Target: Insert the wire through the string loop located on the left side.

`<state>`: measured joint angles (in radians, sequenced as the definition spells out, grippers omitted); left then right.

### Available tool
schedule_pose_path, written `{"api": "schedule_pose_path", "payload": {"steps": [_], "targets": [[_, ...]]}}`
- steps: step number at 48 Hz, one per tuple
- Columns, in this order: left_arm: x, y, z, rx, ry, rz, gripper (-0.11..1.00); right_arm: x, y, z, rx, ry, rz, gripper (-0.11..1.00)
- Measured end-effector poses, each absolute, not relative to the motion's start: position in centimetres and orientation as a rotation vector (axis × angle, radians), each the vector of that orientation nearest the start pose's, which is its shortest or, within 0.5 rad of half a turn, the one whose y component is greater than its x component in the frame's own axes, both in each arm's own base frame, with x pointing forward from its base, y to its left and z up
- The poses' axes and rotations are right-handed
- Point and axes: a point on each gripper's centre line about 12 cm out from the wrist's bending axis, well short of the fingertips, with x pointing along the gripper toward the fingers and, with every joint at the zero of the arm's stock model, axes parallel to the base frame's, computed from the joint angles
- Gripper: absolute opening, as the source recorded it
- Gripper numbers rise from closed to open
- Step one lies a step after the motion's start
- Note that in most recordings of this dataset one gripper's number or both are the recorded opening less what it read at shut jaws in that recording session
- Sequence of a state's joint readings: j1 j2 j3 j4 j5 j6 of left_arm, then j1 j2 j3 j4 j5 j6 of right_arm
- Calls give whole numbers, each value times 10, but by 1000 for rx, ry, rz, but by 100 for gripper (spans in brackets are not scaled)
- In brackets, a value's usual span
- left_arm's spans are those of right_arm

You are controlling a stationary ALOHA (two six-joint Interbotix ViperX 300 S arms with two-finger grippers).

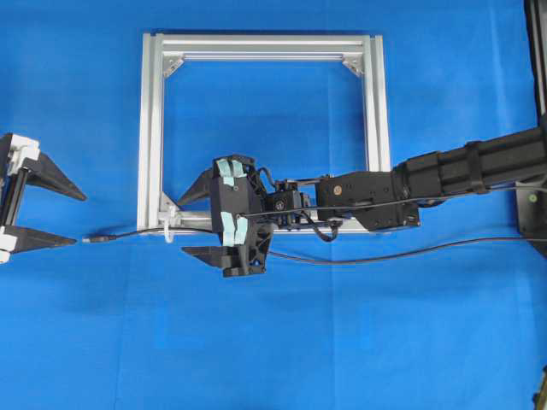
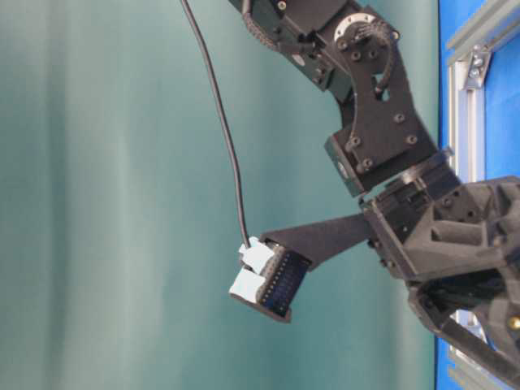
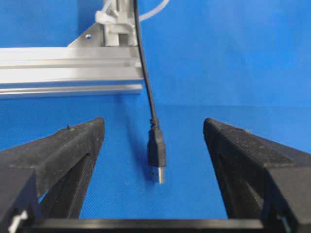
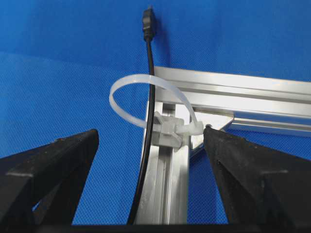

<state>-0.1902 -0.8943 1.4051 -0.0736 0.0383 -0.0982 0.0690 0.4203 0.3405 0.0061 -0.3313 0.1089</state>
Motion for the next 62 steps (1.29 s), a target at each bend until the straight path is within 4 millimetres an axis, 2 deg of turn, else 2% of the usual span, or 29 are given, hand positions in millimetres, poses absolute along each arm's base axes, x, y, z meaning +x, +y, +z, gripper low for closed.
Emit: {"api": "schedule_pose_path", "payload": {"steps": [10,22,39,62], "targets": [[163,-32,156,-117,548,-142,77,499,34,132,98,426,42,93],[172,-29,186,-120,436,-129,76,492,32,179,97,397,40,93],[179,-15,219,-132,338,-58,76,477,26,226,90,381,34,93],[178,-10,217,-132,367,-33,76,474,26,228,90,383,34,93]]}}
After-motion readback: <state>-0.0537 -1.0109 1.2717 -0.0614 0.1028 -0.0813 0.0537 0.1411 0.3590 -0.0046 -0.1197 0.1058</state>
